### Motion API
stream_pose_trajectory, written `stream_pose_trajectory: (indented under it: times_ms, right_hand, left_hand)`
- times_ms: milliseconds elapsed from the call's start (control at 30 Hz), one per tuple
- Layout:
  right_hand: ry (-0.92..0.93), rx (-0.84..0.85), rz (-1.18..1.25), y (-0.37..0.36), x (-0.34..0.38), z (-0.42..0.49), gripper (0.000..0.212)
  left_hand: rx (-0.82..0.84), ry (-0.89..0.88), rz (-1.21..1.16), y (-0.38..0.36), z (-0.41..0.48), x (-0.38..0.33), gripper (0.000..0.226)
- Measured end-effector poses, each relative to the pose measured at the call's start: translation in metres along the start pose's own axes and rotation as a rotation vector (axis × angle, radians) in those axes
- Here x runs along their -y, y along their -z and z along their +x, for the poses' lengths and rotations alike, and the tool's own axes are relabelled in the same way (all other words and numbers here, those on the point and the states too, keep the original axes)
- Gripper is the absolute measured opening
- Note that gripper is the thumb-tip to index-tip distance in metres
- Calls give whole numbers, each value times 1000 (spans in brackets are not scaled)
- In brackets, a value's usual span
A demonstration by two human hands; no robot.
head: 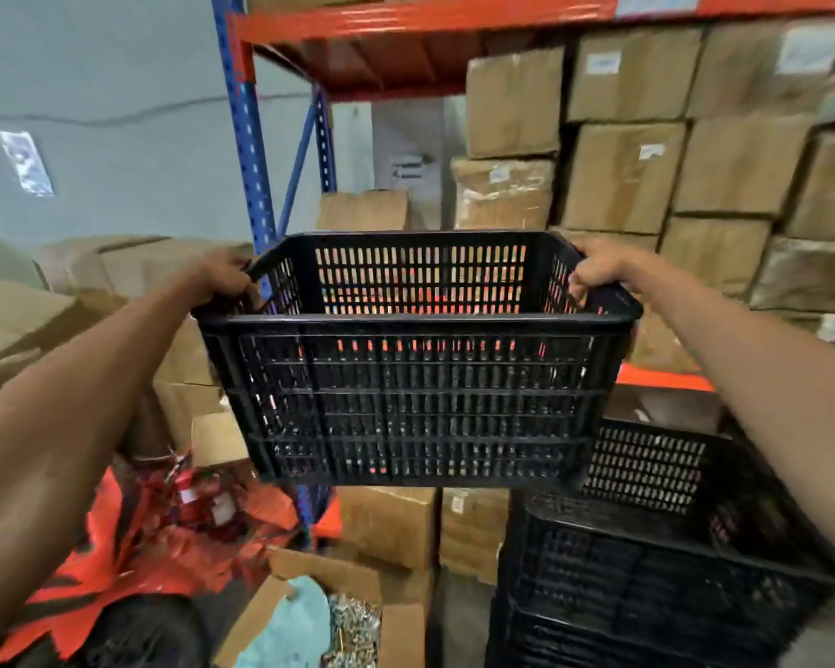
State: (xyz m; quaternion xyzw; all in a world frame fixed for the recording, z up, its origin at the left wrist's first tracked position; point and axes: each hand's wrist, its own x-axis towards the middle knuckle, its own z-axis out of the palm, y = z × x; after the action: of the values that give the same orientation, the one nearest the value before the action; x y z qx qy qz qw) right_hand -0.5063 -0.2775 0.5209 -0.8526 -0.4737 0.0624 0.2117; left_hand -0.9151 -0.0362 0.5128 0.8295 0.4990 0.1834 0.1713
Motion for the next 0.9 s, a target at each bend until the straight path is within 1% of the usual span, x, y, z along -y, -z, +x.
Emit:
stream_pose_trajectory:
  times_ms: [67,133,200,267,333,367,400,433,467,533,600,767,833,900]
  right_hand:
    - [-34,-45,35,23,-32,-4,36]
    - [-85,-85,31,41,-71,-4,34]
    - [-137,-68,42,53,-109,-1,29]
    - [-168,-85,79,67,-148,3,33]
    - [-196,-98,127,76,-181,6,34]
    - [-216,-90,136,82,-202,8,30]
    - [-222,-97,136,87,-219,12,22]
    - [-215,-122,136,90,-232,13,13]
    - [-214,-137,125,93,-248,14,15]
    - [-230,-114,121,90,-271,18,26]
    - [-259,-106,88,84,-300,24,30]
    - [-267,-63,21,66,-353,25,21]
    - [-253,-95,-23,61,-370,23,21]
    - [-258,-97,-41,57,-386,17,25]
  left_hand:
    - [-1,-55,42,-10,17,-43,17]
    - [-12,-107,67,-31,36,-85,30]
    - [-14,-144,74,-53,50,-124,39]
    - [5,-158,47,-78,67,-160,40]
    - [51,-169,27,-100,73,-187,37]
    - [65,-174,19,-119,78,-204,36]
    - [70,-184,18,-132,83,-217,35]
    - [75,-194,20,-144,87,-227,35]
    - [75,-201,24,-159,91,-238,35]
    - [82,-196,14,-182,95,-249,34]
    - [113,-182,-19,-212,100,-262,33]
    - [137,-166,28,-257,97,-282,38]
    - [130,-157,40,-270,92,-292,39]
    - [81,-162,81,-281,84,-303,38]
